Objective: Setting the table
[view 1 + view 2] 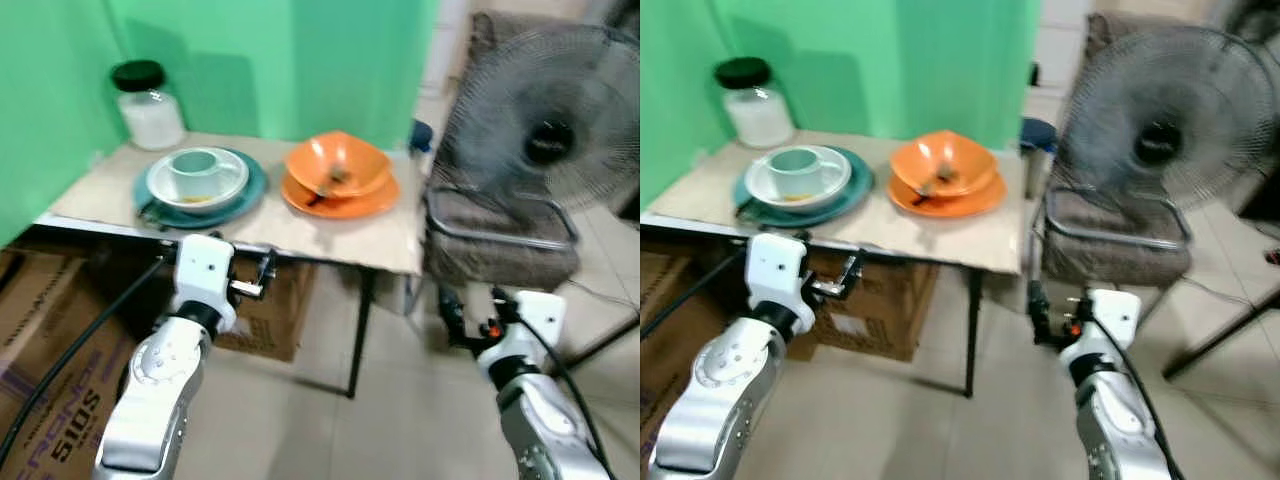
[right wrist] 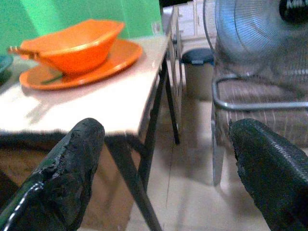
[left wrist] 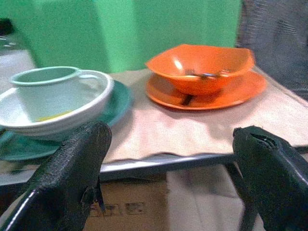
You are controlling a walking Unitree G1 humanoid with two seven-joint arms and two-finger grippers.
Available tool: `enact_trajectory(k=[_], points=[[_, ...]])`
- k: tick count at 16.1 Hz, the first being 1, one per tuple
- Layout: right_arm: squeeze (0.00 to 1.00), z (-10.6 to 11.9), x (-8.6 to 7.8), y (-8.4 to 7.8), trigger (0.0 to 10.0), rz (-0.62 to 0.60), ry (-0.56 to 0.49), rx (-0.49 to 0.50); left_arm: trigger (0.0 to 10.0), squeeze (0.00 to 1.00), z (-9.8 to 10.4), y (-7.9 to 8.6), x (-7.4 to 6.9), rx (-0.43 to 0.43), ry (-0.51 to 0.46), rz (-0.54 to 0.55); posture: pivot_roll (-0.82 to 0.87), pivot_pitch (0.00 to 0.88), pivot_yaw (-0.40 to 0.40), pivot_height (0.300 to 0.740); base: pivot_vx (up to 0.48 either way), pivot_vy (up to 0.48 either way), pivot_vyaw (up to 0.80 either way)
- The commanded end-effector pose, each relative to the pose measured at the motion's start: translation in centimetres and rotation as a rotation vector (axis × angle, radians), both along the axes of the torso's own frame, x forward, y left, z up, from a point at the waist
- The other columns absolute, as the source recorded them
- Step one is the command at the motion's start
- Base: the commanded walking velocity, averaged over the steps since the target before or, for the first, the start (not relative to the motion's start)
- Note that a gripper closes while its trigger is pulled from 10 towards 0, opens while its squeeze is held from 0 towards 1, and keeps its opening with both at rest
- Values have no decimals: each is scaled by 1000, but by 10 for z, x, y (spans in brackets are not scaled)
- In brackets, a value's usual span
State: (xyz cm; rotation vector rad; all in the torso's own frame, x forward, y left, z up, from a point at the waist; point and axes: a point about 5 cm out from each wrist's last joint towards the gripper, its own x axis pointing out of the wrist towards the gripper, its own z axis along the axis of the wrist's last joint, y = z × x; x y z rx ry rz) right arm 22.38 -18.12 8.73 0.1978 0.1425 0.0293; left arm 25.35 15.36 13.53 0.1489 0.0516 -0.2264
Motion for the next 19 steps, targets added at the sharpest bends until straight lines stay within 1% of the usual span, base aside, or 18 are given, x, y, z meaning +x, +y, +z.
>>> enact_trajectory(k=[1,10,15,19], points=[[0,2,2,7,10000,20,-13,21,10000,24,1,7,0,17,1,22,66,0,-2,740,270,0,0],[0,3,3,9,10000,25,-18,25,10000,27,2,6,3,23,-3,5,62,0,6,740,268,0,0],[0,2,4,10,10000,27,-16,33,10000,67,3,6,6,22,-8,-3,64,0,10,740,263,0,0],[0,2,4,9,10000,24,-18,31,10000,90,4,5,7,17,-12,-10,65,0,11,740,274,0,-666]])
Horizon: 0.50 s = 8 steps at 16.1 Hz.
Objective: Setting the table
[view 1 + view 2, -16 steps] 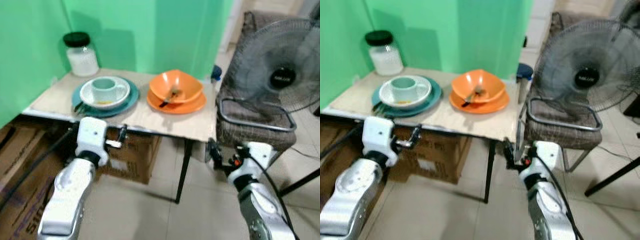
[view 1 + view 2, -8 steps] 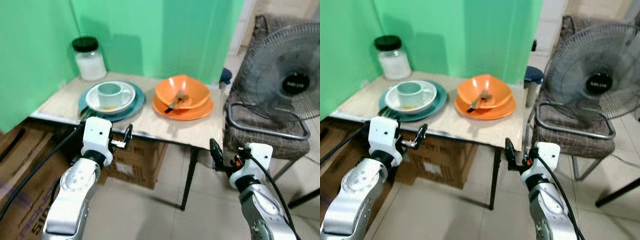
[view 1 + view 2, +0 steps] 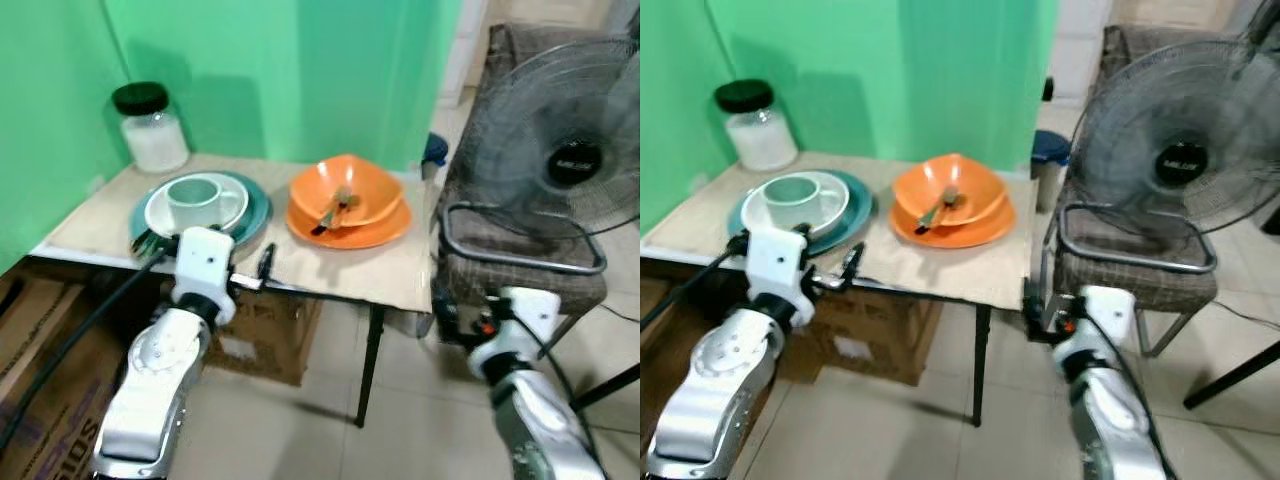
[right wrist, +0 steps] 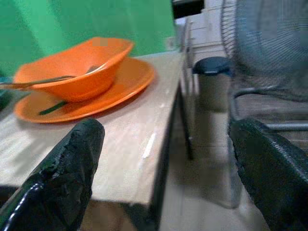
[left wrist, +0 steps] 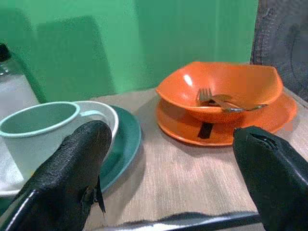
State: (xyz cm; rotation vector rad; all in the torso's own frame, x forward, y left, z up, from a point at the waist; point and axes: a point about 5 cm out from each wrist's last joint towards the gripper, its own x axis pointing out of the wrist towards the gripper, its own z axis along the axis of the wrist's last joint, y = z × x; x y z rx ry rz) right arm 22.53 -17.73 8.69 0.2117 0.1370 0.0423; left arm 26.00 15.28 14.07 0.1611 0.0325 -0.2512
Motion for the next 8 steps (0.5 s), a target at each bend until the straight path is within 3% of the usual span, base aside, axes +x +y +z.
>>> enact_trajectory(k=[1,8], points=[[0,2,2,5,10000,10,-13,14,10000,90,-1,6,0,8,6,15,65,0,13,740,274,0,0],[0,4,2,4,10000,7,-37,7,10000,102,1,5,2,-9,-5,12,61,0,16,740,277,0,0]])
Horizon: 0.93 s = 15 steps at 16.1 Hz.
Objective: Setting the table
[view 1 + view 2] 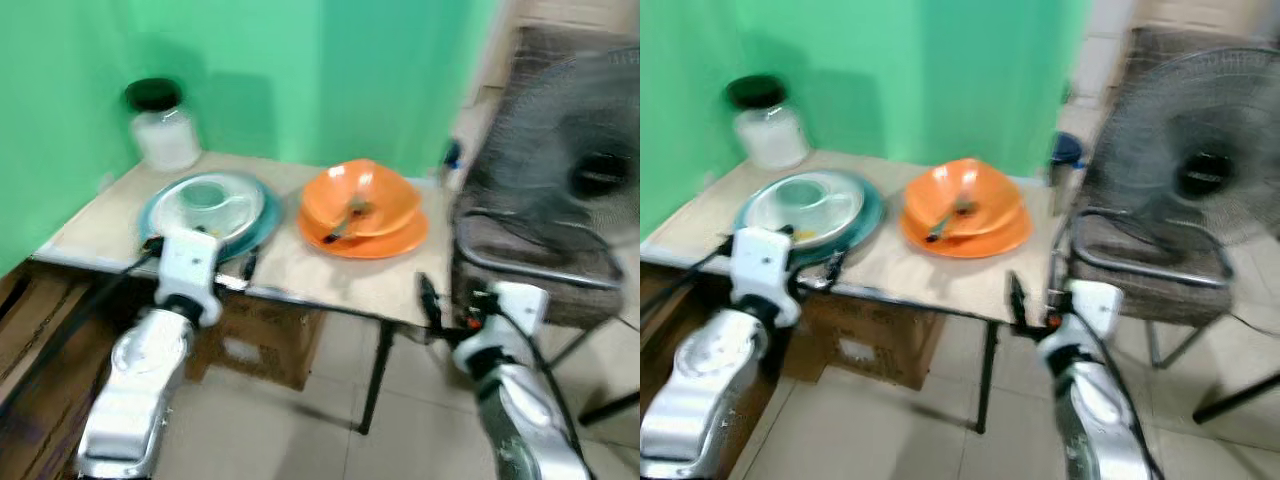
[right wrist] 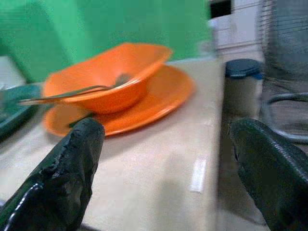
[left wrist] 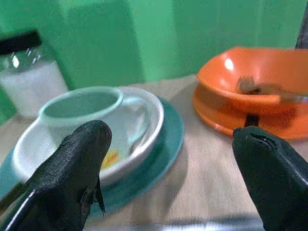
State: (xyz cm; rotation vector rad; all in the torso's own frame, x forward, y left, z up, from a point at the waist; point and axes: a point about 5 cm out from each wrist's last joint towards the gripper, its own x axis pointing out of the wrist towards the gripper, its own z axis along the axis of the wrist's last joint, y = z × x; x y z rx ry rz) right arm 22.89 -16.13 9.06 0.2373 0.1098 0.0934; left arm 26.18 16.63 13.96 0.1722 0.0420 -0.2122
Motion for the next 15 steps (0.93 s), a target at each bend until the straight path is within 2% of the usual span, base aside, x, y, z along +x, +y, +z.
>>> enact_trajectory(k=[1,4,7,9,11,15], points=[[0,1,-2,-12,10000,-39,-5,-22,10000,102,2,-8,0,-22,-10,-27,61,0,16,740,277,0,0],[0,9,0,-13,10000,-33,-48,-38,10000,98,-1,-6,-2,-41,1,-7,57,0,9,740,280,0,0],[0,9,1,-15,10000,-29,-48,-47,10000,98,-4,-4,-6,-52,13,3,57,0,5,740,280,0,0],[0,10,3,-12,10000,10,-57,-84,10000,98,-9,2,-16,-59,37,24,60,0,-11,740,277,0,0],[0,14,6,-11,10000,28,-78,-103,10000,102,-10,4,-20,-64,40,36,66,0,-24,740,279,0,0],[0,20,9,-11,10000,22,-105,-102,10000,98,0,-4,-15,-65,5,30,72,0,-28,740,277,0,0]])
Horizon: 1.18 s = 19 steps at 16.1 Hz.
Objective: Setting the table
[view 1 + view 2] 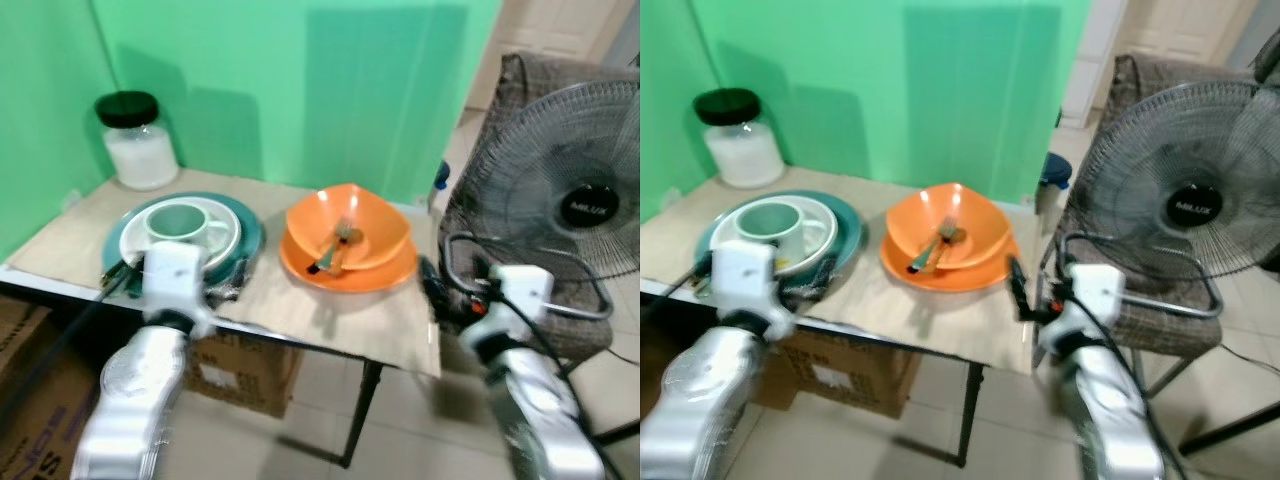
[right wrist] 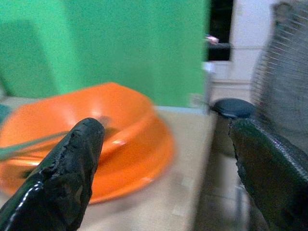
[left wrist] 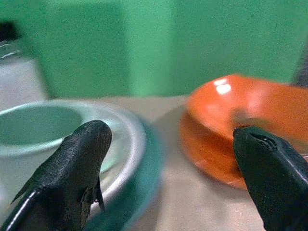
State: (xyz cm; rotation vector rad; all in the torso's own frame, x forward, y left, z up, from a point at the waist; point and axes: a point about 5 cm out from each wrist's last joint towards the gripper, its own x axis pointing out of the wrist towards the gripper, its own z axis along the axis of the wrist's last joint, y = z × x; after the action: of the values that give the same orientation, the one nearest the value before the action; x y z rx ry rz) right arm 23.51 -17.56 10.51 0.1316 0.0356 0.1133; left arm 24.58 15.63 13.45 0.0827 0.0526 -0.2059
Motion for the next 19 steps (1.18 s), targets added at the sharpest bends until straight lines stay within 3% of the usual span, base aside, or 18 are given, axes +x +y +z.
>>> enact_trajectory(k=[1,9,12,19], points=[[0,4,2,4,10000,1,-21,10,10000,98,6,6,1,28,-17,13,70,0,-26,740,277,0,0],[0,4,-4,-3,10000,-70,-18,84,10000,55,23,-2,11,40,-76,-27,60,0,-1,740,202,0,0],[0,6,-2,-1,10000,-58,-21,38,10000,27,22,-2,11,56,-76,-19,60,0,-4,740,0,0,0],[0,6,0,-2,10000,-68,-14,20,10000,47,23,-2,13,62,-81,-2,56,0,-2,740,0,-249,726]])
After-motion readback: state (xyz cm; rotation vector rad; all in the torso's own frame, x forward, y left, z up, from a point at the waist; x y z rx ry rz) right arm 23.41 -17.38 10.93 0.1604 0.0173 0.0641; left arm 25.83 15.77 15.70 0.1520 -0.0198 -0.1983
